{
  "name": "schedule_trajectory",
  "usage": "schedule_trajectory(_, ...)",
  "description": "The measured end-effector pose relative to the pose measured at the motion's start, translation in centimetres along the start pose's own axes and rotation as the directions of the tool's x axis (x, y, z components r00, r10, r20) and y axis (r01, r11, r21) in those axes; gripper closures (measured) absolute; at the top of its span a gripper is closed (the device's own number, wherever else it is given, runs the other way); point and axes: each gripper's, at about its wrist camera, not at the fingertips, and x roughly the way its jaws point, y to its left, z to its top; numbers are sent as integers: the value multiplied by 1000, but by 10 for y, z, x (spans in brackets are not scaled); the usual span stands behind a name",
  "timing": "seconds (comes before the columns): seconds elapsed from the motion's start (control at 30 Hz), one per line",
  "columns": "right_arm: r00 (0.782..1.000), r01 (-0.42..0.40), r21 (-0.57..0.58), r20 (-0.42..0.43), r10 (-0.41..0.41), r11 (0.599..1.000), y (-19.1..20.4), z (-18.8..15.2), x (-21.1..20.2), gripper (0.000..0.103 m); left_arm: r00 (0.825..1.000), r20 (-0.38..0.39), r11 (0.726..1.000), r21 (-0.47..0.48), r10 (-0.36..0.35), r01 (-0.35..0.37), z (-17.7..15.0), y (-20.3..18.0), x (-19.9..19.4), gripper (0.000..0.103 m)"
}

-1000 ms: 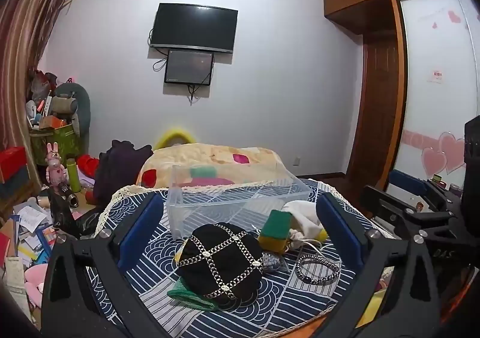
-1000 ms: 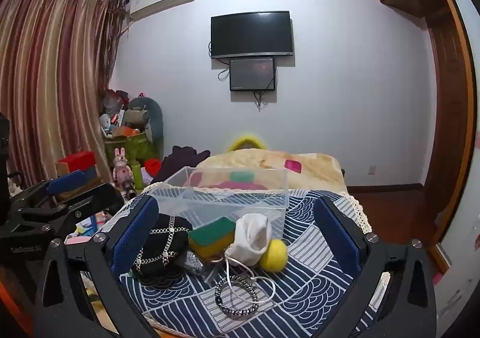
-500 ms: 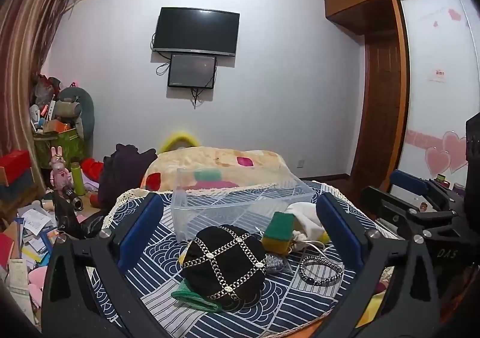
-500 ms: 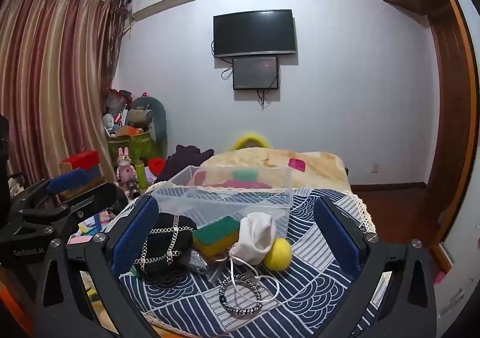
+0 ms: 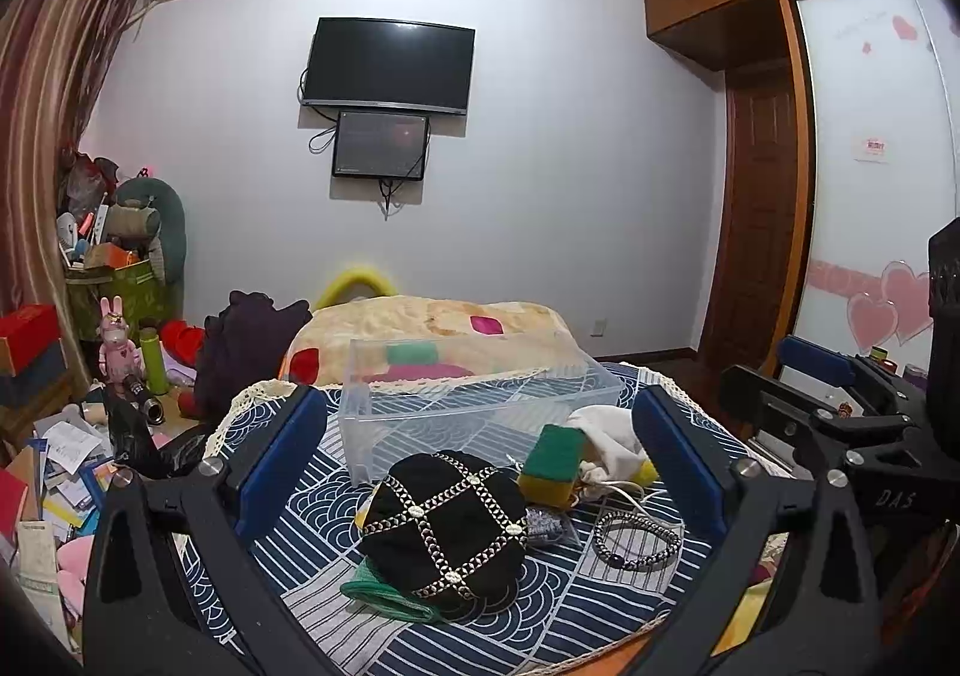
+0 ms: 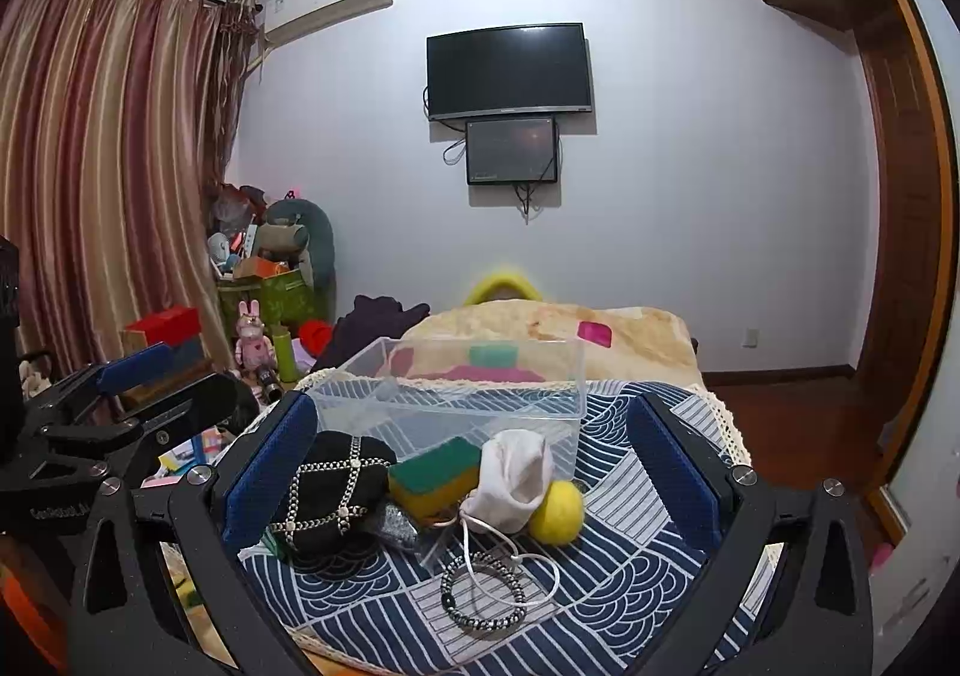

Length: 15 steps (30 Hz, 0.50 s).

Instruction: Organize soft objects

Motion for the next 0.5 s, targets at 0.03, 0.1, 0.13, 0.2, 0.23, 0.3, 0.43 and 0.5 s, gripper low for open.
schedule_trajectory(0.03,1000,-1,1,2,1,1000,0,0,0,0,1000,1,1000,2,0,0,0,-1,0,0)
schedule_trajectory(0.1,1000,0,4,4,0,1000,-1,0,-1,0,1000,2,1000,3,0,0,0,-1,-1,0)
schedule_trajectory(0.13,1000,-1,5,6,1,1000,0,0,-1,0,1000,2,1000,3,0,0,0,-1,-1,0)
schedule_trajectory(0.2,1000,-4,7,6,4,1000,-1,0,-2,0,1000,1,1000,2,-1,1,0,-2,-1,0)
schedule_trajectory(0.23,1000,-4,8,5,4,1000,-1,0,-2,0,1000,2,1000,2,-1,1,0,-2,-1,0)
schedule_trajectory(0.3,1000,-3,8,5,3,1000,-1,0,-1,0,1000,4,1000,1,0,0,0,-2,-1,0)
schedule_trajectory(0.43,1000,-4,8,7,4,1000,-1,0,-1,0,1000,4,1000,-1,-2,2,0,-2,-1,0)
schedule_trajectory(0.5,1000,-5,9,8,4,1000,-1,0,-1,0,1000,4,1000,-3,-2,2,0,-1,-1,0)
